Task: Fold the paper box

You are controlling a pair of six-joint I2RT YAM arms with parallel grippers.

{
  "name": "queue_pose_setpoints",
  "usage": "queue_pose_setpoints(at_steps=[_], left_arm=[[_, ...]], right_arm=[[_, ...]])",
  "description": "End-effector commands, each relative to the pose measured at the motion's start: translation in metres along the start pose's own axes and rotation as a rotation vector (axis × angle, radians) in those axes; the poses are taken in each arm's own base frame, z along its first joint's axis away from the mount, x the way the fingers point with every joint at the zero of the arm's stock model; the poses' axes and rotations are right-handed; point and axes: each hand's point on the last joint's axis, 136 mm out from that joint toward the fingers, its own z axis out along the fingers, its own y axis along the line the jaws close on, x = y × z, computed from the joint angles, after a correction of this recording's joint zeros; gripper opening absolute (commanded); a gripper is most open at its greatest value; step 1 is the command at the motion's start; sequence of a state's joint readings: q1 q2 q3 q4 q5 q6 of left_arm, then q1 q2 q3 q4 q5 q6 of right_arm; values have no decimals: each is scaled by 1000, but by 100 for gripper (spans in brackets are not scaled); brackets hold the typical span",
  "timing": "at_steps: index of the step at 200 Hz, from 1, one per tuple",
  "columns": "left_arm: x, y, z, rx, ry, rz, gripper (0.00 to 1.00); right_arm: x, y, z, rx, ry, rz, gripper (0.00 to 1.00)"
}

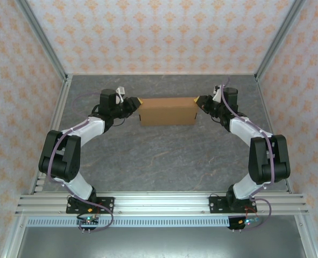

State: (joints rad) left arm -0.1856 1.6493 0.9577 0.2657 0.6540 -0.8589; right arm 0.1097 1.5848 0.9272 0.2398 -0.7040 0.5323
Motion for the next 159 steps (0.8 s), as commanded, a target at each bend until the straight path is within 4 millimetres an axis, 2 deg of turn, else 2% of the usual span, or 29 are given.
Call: queue_pose_setpoints(at_steps=[1, 18, 34, 61, 85, 119, 159], left_arm=[[56, 76, 8, -225, 137, -99, 26], [59, 83, 10, -230, 137, -113, 25], [56, 78, 10, -209, 126, -109, 25], [40, 55, 4, -198, 85, -44, 27], [35, 36, 1, -187, 71, 13, 29], [47, 29, -4, -196, 88, 66, 31], [71, 26, -18, -182, 105, 94, 33]], right_arm=[[60, -60, 13, 138, 157, 150, 10], [63, -60, 18, 118, 171, 183, 10], [54, -48, 16, 89, 152, 159, 10], [30, -23, 7, 71, 105, 85, 14], [21, -2, 5, 34, 106, 42, 17], [37, 6, -1, 34, 150, -4, 20], [59, 12, -17, 15, 178, -44, 22]])
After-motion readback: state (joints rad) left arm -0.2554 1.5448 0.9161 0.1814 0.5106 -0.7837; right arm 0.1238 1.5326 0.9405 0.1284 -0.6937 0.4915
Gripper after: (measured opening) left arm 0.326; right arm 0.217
